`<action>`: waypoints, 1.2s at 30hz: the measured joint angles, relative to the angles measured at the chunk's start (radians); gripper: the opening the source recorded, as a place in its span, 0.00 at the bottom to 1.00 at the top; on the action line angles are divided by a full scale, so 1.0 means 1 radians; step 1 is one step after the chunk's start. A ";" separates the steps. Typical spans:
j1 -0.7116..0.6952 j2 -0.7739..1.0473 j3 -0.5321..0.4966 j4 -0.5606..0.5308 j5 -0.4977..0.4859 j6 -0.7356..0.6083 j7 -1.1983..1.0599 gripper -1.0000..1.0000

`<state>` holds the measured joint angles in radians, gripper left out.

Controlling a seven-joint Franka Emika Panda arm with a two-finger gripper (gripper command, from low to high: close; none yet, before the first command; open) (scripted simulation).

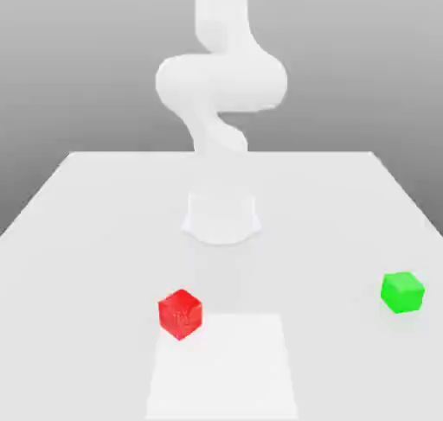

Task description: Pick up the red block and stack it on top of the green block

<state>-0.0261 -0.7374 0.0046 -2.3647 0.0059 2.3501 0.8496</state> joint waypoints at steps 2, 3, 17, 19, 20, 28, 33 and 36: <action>-0.024 0.062 0.005 -0.061 0.005 0.048 0.049 0.50; -0.037 0.092 0.008 -0.092 0.007 0.072 0.073 0.50; -0.203 0.592 0.044 -0.526 0.010 0.451 0.462 0.50; -0.215 0.709 0.037 -0.543 -0.001 0.543 0.498 0.50; -0.216 0.753 0.034 -0.542 -0.010 0.579 0.509 0.50; -0.196 0.904 0.011 -0.526 -0.034 0.708 0.531 0.00; -0.199 0.860 0.015 -0.532 -0.027 0.671 0.526 0.00; -0.199 0.758 0.021 -0.547 -0.011 0.583 0.514 0.00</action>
<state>-0.2252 0.0201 0.0252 -2.9115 -0.0046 2.9327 1.3640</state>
